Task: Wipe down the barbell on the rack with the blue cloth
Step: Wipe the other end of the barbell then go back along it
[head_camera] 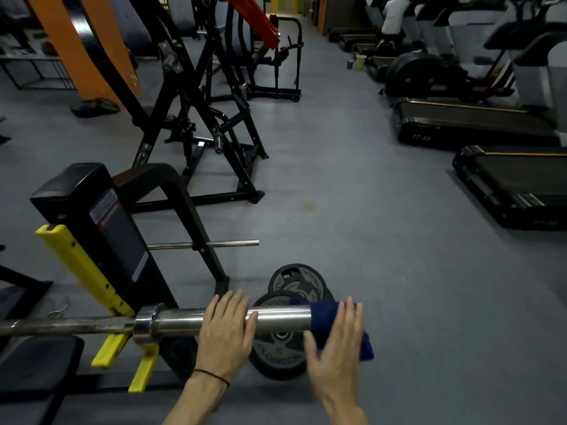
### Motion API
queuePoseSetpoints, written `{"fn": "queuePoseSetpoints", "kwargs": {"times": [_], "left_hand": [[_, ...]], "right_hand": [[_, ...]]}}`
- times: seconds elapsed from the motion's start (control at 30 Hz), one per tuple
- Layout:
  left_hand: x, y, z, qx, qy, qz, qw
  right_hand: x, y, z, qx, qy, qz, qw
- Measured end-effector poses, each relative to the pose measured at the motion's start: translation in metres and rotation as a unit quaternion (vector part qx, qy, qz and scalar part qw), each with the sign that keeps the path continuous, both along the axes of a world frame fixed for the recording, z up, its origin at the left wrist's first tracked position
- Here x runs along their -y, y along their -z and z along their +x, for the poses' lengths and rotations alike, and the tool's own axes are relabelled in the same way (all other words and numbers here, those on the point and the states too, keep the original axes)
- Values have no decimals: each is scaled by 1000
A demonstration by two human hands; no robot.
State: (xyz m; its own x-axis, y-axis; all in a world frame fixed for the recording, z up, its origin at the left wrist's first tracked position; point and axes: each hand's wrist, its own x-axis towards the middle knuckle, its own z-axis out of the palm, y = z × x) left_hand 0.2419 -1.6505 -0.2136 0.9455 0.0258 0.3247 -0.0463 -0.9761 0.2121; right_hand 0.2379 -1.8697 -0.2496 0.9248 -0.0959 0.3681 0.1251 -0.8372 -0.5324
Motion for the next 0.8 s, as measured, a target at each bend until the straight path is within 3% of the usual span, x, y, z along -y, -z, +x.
{"fn": "queuePoseSetpoints", "kwargs": {"times": [0.1,0.2,0.3,0.37,0.47,0.6,0.7,0.8], "left_hand": [[2,5,3,-30,-10,15,999],[2,0,5,-47,-8,11,999],[1,0,3,-48,-6,14,999],[4,-2,4,-49,-19,6,999],[8,-2,4,-40,-33,-10,999],[5,0,4,-33,-30,2,999],[7,-2,6,-46,-36,-7,998],[6,-4,5,-53,-37,-8,998]], "right_hand": [[-44,3,-19,7,-127,-77,989],[-5,9,-9,39,-210,-174,961],[32,12,-6,28,-106,-69,992],[5,11,-9,16,-56,-1,998],[-54,8,-26,7,-137,-26,990],[-27,-8,-18,65,-185,-46,980],[-6,-38,12,105,-136,-1,985],[-10,-55,45,44,-76,-27,996]]}}
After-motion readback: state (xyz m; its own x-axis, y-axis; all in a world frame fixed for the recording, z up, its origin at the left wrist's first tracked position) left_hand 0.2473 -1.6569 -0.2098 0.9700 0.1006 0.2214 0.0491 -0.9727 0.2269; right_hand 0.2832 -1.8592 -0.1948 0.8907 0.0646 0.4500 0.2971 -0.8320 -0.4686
